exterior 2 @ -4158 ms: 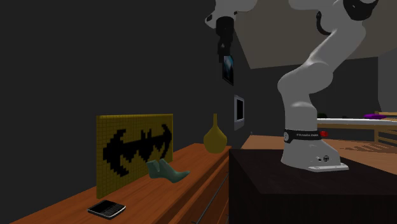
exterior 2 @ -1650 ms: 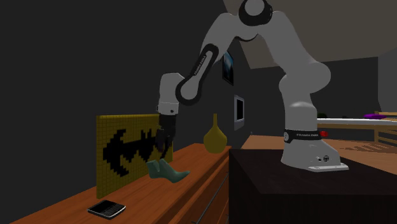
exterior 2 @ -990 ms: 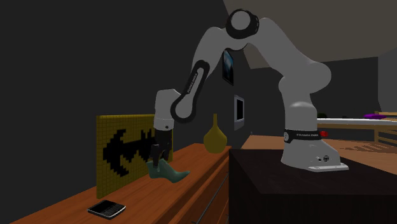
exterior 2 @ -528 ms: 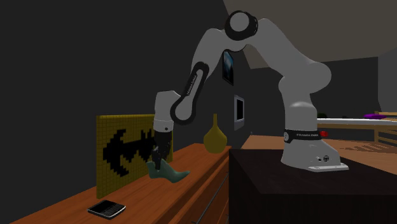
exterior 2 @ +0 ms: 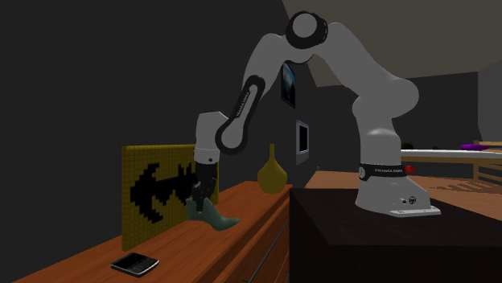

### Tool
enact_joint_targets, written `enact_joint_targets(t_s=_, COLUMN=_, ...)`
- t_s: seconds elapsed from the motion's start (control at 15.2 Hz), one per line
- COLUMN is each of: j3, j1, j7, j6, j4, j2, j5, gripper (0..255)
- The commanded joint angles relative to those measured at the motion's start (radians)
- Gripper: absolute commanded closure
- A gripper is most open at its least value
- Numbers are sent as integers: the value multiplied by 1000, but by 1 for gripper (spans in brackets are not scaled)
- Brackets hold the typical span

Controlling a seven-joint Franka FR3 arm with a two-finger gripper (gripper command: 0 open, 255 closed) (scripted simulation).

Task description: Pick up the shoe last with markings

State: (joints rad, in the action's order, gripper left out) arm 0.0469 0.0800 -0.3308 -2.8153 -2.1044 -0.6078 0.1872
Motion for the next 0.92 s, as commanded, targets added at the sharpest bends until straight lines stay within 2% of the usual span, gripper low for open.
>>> enact_joint_targets(t_s=0.0, j3=-2, j1=0, j7=2, j6=17, j4=-9, j2=26, j5=-2, gripper=255)
enact_joint_targets(t_s=0.86, j3=-18, j1=11, j7=24, j6=125, j4=-39, j2=164, j5=-17, gripper=255)
